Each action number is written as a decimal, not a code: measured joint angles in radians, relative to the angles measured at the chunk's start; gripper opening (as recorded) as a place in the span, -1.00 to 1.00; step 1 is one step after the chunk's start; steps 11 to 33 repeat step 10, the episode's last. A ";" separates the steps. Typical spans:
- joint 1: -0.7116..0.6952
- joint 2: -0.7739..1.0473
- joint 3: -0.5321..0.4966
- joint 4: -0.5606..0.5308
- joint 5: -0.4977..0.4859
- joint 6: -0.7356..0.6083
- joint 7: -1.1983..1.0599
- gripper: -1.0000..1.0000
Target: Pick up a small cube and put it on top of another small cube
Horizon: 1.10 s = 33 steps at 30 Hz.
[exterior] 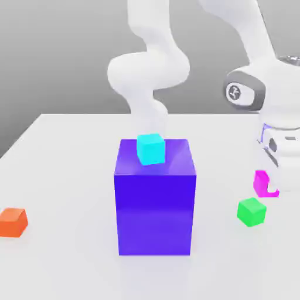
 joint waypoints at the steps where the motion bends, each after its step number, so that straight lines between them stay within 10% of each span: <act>1: -0.002 0.007 0.005 -0.009 -0.005 0.016 0.030 -1.00; 7: -0.006 0.191 -0.027 -0.010 -0.159 0.196 0.165 -1.00; 8: 0.001 0.215 -0.038 -0.009 -0.182 0.217 0.182 1.00; 33: 0.001 0.215 -0.038 -0.009 -0.182 0.217 0.182 1.00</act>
